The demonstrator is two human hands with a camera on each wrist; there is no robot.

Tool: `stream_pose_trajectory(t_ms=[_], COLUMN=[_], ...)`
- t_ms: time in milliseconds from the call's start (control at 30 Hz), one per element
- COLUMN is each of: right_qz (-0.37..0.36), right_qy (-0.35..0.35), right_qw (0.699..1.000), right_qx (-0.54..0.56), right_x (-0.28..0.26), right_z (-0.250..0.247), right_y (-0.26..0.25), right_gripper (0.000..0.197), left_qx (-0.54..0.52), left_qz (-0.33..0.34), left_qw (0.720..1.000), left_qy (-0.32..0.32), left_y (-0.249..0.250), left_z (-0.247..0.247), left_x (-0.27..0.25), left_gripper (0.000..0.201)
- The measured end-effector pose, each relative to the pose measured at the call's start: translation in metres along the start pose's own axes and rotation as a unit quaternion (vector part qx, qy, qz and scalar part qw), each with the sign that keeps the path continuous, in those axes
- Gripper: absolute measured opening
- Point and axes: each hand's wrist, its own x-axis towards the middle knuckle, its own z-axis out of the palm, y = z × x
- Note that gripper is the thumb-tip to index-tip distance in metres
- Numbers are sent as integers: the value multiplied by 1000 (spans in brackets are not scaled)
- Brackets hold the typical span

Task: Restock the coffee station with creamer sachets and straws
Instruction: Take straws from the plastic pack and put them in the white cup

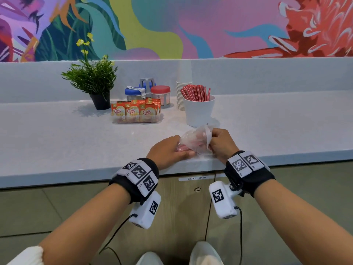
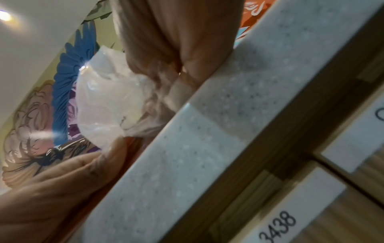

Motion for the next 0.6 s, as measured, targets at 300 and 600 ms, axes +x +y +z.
stream_pose_trajectory(t_ms=[300,600], right_qz=[-24,-56], right_qy=[17,-15], right_qw=[999,995], right_qx=[33,-82], right_x=[-4,1], right_z=[2,-4], right_y=[-5,-38], right_gripper=[20,12], left_qx=[9,-68], left_qz=[12,10], left_qw=[997,993], left_qy=[77,97], left_y=[-6,-9], left_z=[9,7], left_x=[-3,-5], left_gripper=[45,65])
